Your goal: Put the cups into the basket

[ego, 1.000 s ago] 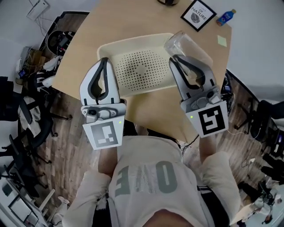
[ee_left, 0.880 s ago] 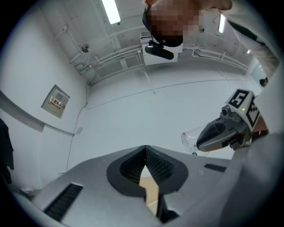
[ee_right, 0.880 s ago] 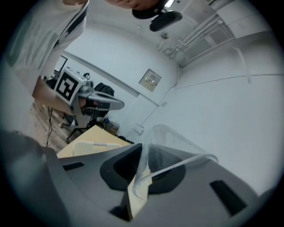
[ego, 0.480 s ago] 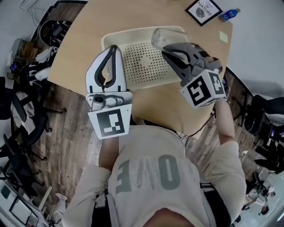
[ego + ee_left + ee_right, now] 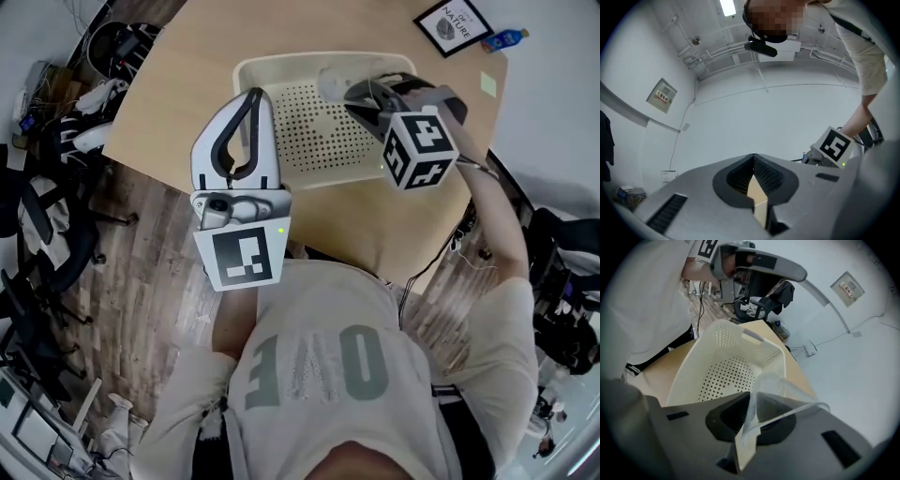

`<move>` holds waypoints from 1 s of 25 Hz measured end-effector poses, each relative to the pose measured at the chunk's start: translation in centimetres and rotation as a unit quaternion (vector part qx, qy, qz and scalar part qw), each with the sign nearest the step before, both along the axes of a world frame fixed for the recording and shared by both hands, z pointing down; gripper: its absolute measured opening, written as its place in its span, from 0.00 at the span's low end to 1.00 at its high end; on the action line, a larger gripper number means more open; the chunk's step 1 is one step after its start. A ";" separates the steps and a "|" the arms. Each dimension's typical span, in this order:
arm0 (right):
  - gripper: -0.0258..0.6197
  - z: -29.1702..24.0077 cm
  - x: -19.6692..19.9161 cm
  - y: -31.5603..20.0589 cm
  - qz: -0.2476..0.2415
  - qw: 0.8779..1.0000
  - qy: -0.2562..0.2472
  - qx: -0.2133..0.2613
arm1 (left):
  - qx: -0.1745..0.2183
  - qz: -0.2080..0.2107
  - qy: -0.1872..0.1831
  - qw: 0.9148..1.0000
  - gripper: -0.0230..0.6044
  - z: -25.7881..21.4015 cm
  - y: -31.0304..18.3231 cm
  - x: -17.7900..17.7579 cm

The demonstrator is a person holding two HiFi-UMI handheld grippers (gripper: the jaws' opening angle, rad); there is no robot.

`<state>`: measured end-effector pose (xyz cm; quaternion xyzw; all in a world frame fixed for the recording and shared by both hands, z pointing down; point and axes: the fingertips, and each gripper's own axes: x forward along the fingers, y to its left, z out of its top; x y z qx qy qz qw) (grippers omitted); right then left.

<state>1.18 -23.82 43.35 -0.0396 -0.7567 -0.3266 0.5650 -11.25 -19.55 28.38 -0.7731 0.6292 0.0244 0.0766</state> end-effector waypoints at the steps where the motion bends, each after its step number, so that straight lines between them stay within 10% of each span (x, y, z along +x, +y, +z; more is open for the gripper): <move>1: 0.08 0.9 -0.1 0.2 -0.008 1.000 0.012 -0.003 | -0.001 -0.001 0.003 1.000 0.05 0.2 -0.1 -0.2; 25: 0.08 13.2 2.6 2.2 -0.099 0.970 0.216 -0.047 | -0.019 -0.003 0.016 1.000 0.05 2.4 -1.6 -0.8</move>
